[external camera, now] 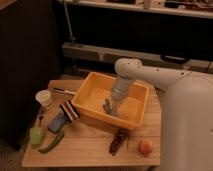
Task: Wipe tray with towel
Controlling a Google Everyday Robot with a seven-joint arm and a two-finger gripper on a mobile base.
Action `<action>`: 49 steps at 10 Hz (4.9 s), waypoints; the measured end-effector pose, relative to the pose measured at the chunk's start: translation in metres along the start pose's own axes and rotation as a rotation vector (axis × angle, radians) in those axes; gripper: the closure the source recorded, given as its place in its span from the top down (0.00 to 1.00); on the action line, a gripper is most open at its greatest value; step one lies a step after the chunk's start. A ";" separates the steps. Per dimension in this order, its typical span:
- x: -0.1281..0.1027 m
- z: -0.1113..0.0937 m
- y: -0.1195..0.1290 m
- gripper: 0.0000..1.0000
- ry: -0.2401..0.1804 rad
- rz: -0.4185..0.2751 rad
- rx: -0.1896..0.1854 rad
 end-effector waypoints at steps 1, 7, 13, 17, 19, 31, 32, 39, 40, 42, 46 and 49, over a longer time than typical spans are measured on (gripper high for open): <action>0.007 -0.002 -0.009 0.00 -0.002 0.028 0.004; 0.003 -0.022 -0.083 0.00 -0.034 0.256 0.053; -0.069 -0.059 -0.107 0.00 -0.088 0.300 0.158; -0.125 -0.062 -0.061 0.00 -0.126 0.240 0.155; -0.140 -0.066 -0.029 0.00 -0.156 0.175 0.125; -0.047 0.011 0.053 0.00 0.000 -0.076 -0.024; -0.036 0.010 0.035 0.00 0.013 -0.050 -0.016; -0.004 -0.006 -0.102 0.00 0.071 0.279 0.090; -0.011 -0.009 -0.110 0.00 0.076 0.304 0.109; -0.033 -0.024 -0.123 0.00 0.064 0.332 0.156; -0.096 -0.067 -0.098 0.00 -0.016 0.303 0.226; -0.135 -0.073 -0.059 0.00 -0.062 0.239 0.214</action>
